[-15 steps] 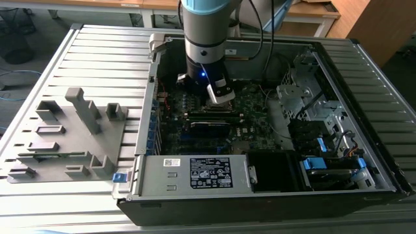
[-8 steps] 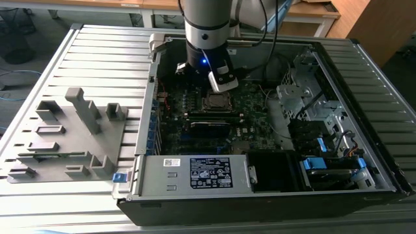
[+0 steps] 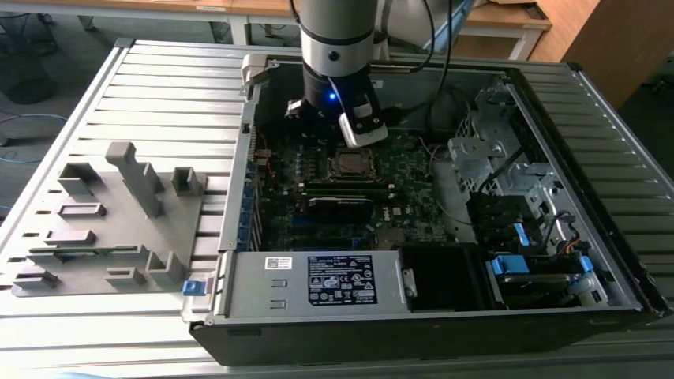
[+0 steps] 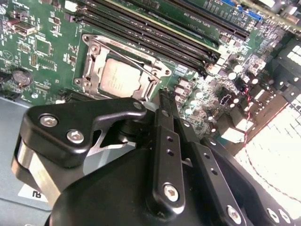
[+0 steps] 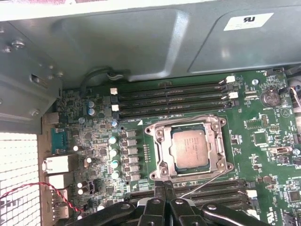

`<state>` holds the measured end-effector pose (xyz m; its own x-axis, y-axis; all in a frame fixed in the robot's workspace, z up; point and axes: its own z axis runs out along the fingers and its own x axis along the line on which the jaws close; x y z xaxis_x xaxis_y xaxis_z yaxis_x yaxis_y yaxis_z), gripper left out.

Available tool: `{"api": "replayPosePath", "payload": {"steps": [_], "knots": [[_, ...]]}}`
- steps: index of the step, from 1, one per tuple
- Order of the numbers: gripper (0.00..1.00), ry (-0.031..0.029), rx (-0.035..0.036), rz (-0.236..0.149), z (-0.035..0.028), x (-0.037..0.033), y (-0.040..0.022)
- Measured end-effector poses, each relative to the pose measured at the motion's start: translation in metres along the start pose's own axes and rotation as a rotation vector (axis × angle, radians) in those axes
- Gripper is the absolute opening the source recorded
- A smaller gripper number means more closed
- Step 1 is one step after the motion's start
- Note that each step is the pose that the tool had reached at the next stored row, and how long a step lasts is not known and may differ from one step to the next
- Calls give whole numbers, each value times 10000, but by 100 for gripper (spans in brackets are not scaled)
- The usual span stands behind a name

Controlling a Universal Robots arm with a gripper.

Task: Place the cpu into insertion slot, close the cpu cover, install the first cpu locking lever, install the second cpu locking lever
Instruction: 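Install the second cpu locking lever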

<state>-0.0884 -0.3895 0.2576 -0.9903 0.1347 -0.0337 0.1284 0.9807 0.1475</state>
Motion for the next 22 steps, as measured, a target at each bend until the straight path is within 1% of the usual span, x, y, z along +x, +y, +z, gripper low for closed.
{"api": "replayPosePath", "payload": {"steps": [7,8,12,18,19,22], "knots": [[11,-6,41,1,6,-113,14],[11,-6,45,0,6,-119,15],[11,-8,59,0,7,-122,9],[11,-9,60,0,7,-130,-36],[11,-9,60,0,12,-131,-44],[11,-8,61,2,58,-129,-57]]}}
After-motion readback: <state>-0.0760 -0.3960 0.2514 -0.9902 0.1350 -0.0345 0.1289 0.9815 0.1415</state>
